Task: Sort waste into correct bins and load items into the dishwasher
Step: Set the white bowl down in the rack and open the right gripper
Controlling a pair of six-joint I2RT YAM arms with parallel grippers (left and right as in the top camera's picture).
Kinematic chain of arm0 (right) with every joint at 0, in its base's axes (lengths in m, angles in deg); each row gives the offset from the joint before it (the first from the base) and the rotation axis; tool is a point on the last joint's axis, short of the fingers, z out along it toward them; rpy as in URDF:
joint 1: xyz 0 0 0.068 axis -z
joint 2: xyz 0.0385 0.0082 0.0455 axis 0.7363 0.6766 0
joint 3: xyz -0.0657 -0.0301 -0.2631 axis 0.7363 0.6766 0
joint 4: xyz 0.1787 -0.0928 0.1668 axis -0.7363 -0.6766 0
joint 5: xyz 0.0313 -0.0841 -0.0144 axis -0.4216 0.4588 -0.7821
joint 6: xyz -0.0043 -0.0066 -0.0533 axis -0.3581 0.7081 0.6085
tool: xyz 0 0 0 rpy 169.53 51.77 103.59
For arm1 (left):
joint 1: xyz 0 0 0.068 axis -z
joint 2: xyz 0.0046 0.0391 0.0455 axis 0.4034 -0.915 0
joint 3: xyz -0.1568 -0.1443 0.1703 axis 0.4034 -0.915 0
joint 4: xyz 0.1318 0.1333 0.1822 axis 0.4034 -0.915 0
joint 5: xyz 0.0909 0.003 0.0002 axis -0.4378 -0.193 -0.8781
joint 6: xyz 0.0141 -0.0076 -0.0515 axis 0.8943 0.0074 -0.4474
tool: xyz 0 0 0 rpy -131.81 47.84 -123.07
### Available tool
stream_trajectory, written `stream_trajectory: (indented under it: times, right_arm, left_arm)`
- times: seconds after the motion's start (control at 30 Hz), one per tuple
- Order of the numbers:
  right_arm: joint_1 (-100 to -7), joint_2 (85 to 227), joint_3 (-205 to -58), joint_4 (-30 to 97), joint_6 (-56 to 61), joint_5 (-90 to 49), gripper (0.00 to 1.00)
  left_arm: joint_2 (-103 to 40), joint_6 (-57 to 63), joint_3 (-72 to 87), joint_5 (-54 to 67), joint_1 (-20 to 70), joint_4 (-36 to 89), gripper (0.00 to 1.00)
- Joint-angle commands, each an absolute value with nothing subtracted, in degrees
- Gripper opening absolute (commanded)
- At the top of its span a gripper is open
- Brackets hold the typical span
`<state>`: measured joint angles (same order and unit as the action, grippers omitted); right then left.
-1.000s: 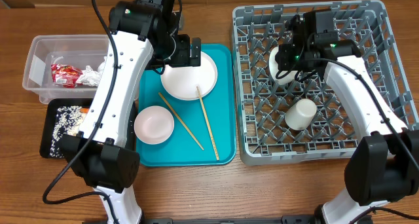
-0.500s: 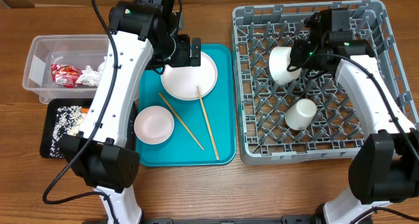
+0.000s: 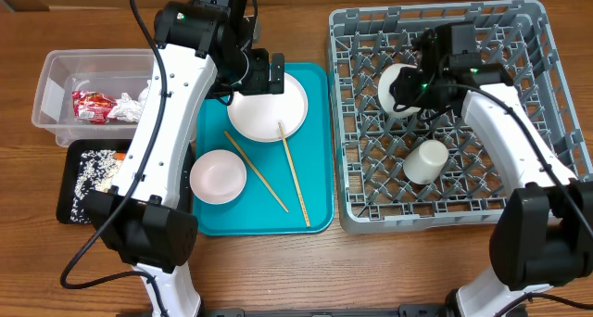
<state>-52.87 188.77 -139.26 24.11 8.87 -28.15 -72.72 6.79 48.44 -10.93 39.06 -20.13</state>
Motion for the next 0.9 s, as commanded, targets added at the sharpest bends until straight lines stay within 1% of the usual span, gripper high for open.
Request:
stream_trajectory:
  times: [0.0,0.07,0.23,0.5,0.57,0.63,0.77,0.87]
  right_arm:
    - [-53.5,188.1,-138.8,24.4,8.6,-31.2,0.28]
    - [-53.5,188.1,-138.9,24.5,8.7,-31.2,0.3]
    - [-52.9,188.0,-140.2,25.2,8.7,-31.2,0.32]
    - [-52.8,183.4,-143.2,21.1,8.7,-31.2,0.4]
    - [-52.8,180.9,-143.2,18.8,8.7,-31.2,0.46]
    - [-52.8,178.9,-143.2,16.0,8.6,-31.2,0.49]
    - [-52.8,175.1,-143.2,8.9,8.6,-32.1,0.5]
    - [-52.9,173.7,-143.2,3.9,8.6,-37.3,0.5]
  left_arm:
    - [-72.9,7.3,49.0,-11.1,39.2,-20.1,1.0]
    - [-72.9,7.3,49.0,-11.1,39.2,-20.1,1.0]
    - [-72.9,7.3,49.0,-11.1,39.2,-20.1,1.0]
    - [-72.9,7.3,49.0,-11.1,39.2,-20.1,1.0]
    - [-72.9,7.3,49.0,-11.1,39.2,-20.1,1.0]
    - [-72.9,7.3,49.0,-11.1,39.2,-20.1,1.0]
    - [-72.9,7.3,49.0,-11.1,39.2,-20.1,1.0]
    - [-72.9,7.2,49.0,-10.4,39.2,-19.9,1.0]
